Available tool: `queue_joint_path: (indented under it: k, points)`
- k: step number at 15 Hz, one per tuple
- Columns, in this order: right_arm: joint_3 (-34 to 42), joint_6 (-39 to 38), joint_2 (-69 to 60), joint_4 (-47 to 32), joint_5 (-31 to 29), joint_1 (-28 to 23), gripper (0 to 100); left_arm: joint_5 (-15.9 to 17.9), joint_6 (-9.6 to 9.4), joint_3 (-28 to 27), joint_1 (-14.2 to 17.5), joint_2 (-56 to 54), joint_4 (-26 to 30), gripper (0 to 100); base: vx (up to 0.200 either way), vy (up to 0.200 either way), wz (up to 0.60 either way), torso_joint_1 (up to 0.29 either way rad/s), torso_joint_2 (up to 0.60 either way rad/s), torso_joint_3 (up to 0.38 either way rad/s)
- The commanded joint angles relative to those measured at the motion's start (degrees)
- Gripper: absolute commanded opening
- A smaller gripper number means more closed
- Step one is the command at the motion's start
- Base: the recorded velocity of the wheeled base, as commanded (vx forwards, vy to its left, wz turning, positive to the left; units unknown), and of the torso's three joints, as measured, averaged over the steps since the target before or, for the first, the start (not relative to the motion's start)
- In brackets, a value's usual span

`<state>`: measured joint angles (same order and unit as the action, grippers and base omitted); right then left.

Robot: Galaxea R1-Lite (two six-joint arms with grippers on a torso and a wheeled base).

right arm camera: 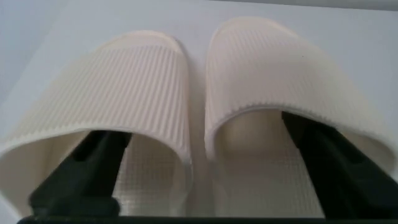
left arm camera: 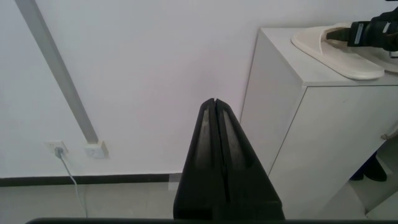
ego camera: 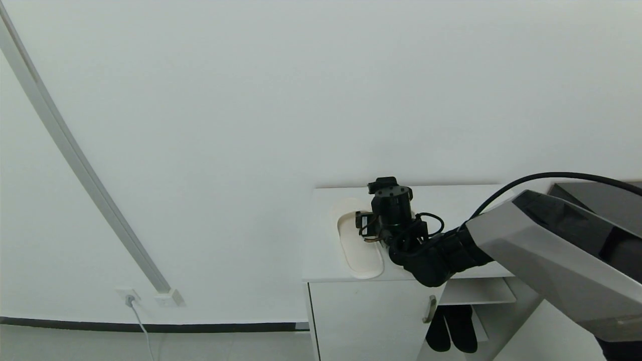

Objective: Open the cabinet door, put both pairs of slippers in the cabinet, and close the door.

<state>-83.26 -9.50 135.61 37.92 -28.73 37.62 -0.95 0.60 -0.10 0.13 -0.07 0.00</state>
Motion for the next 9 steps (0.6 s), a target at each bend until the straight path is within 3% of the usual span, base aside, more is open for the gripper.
queue_joint_path:
  k: [1,9]
  points:
    - [-0.4,0.0,0.9,0.0,0.1,0.0,0,0.0,0.02,0.0,0.0,0.1,0.0,0,0.000,0.000,0.00,0.000,0.00,0.000]
    - [0.3,-0.2,-0.9,0.3,0.1,0.0,0,0.0,0.02,0.0,0.0,0.1,0.0,0,0.000,0.000,0.00,0.000,0.00,0.000]
